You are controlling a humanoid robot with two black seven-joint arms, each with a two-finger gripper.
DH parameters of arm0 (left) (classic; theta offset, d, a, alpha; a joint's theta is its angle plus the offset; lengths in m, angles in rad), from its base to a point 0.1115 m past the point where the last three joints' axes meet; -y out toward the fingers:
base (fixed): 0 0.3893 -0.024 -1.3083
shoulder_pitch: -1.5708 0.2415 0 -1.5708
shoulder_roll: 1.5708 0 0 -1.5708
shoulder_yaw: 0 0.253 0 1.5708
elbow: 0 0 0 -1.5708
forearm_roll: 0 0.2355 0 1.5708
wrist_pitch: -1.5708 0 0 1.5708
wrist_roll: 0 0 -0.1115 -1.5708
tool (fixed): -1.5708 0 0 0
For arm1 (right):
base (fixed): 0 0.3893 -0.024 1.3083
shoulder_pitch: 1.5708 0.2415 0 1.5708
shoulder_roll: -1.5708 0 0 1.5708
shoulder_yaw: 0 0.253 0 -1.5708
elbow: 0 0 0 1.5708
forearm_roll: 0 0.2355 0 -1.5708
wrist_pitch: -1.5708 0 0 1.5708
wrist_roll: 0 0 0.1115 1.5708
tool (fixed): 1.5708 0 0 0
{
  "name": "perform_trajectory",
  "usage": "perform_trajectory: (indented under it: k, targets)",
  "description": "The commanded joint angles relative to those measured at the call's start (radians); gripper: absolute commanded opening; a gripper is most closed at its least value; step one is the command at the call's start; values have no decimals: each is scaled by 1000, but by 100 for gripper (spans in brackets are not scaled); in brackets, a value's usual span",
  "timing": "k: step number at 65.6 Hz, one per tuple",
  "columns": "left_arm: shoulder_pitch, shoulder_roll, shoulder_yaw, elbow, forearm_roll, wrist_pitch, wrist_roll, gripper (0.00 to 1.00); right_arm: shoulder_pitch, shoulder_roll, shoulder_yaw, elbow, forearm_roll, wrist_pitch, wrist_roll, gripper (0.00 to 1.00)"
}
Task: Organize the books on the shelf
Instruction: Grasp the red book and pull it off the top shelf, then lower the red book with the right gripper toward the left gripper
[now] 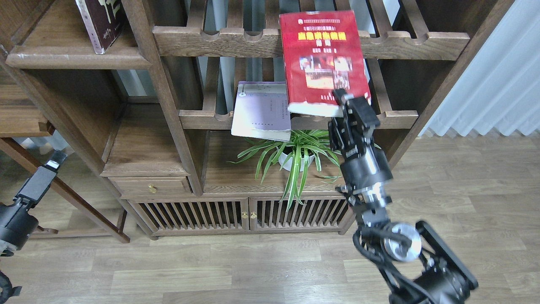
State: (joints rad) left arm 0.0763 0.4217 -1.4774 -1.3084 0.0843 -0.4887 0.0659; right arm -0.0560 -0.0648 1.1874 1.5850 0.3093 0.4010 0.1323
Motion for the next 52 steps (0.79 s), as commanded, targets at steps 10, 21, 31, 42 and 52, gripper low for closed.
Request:
perform_trajectory:
  k: [10,21,31,42,52]
  targets:
    - [-1,-9,17,0,2,0,0,99,-128,-47,64,0,34,32,-26,4]
    - [0,-21,22,1,2,0,0,99,-176,-56,116,-26,36,30,-51,4]
    - [0,-35,48,3,0,0,-3,99,-242,-58,144,-48,46,38,-72,4]
    - [-1,-75,83,3,2,0,0,99,-312,-56,135,-83,88,88,-111,4]
    - [2,-116,135,3,0,0,-9,99,-357,-50,100,-123,88,88,-128,4]
